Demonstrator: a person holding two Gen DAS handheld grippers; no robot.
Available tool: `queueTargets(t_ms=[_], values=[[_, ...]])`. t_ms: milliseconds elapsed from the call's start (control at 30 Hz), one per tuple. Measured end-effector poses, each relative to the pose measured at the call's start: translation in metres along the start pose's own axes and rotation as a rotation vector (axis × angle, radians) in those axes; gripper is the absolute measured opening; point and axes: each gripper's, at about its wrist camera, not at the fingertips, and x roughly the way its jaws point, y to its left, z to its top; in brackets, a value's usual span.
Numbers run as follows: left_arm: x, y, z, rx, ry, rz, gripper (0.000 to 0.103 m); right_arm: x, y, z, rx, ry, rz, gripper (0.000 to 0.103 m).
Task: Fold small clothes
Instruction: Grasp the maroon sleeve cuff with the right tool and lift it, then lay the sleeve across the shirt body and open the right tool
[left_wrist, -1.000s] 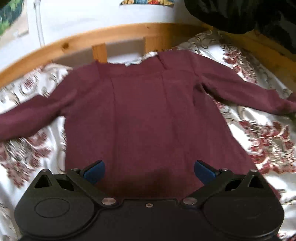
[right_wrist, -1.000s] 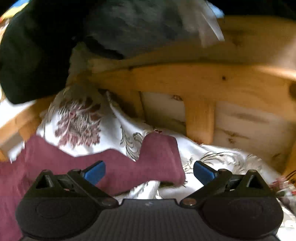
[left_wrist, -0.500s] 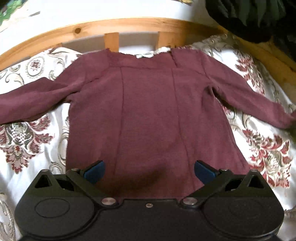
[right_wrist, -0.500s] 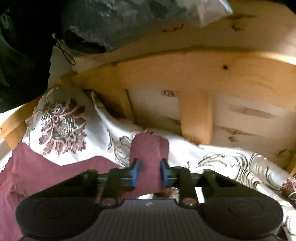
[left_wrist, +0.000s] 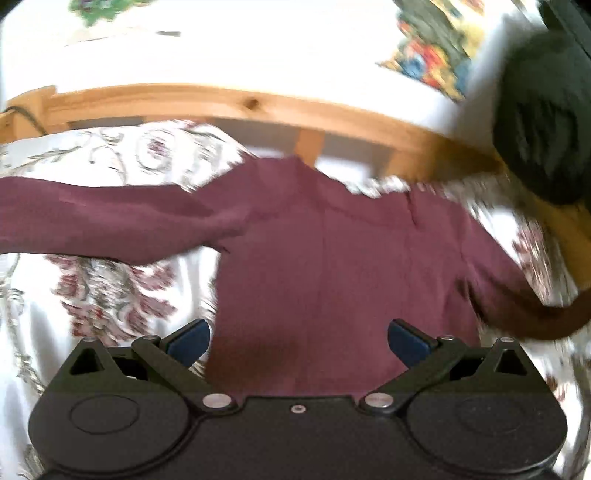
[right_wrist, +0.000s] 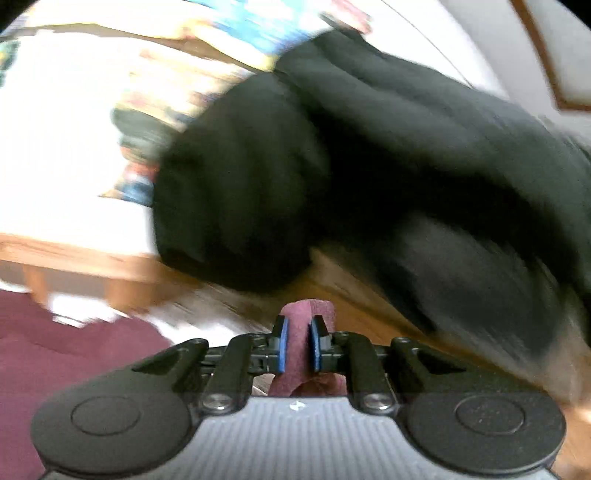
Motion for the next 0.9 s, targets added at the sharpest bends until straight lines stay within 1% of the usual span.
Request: queueTargets(t_ms=[67,100,167,233,300,400,467,567,633,733,767,833,867,900], values=[[-0.001,0.015,0.007,-0.044,-0.011,0.010,0.102,-0.004,0.037,0.015,-0.054,-0.053,0.082,0.015],[0.000,0.022,0.010,-0.060,-0.013,0.007,0.102,-0.007,0.058,0.020,-0.078,-0.075,0.137,0.015],[0.000,0.039,0.016,-0.107,-0.025,0.012,0.102,-0.013,0.096,0.026,-0.116,-0.099,0.230,0.015],[0.001,0.054,0.019,-0.151,-0.043,0.044,0.102,-0.019,0.131,0.026,-0.157,-0.116,0.317,0.015],[0.001,0.066,0.022,-0.180,-0.069,0.090,0.102,-0.027,0.162,0.025,-0.201,-0.126,0.395,0.015],[0.003,0.075,0.024,-0.189,-0.095,0.141,0.102,-0.040,0.207,0.019,-0.279,-0.118,0.509,0.015],[0.005,0.076,0.023,-0.192,-0.102,0.153,0.102,-0.046,0.226,0.011,-0.320,-0.109,0.556,0.015],[0.007,0.077,0.020,-0.180,-0.099,0.155,0.102,-0.048,0.240,-0.006,-0.356,-0.058,0.625,0.015],[0.011,0.078,0.019,-0.177,-0.098,0.162,0.102,-0.055,0.248,-0.017,-0.386,-0.029,0.656,0.015],[0.017,0.082,0.016,-0.183,-0.081,0.162,0.102,-0.054,0.259,-0.032,-0.420,0.019,0.710,0.015],[0.019,0.083,0.016,-0.186,-0.075,0.158,0.102,-0.054,0.259,-0.035,-0.419,0.042,0.732,0.015],[0.021,0.084,0.015,-0.190,-0.065,0.154,0.102,-0.057,0.257,-0.040,-0.423,0.099,0.789,0.018],[0.021,0.085,0.014,-0.193,-0.060,0.151,0.102,-0.059,0.253,-0.042,-0.436,0.118,0.812,0.023],[0.022,0.085,0.013,-0.195,-0.053,0.140,0.102,-0.062,0.245,-0.044,-0.457,0.132,0.828,0.039]])
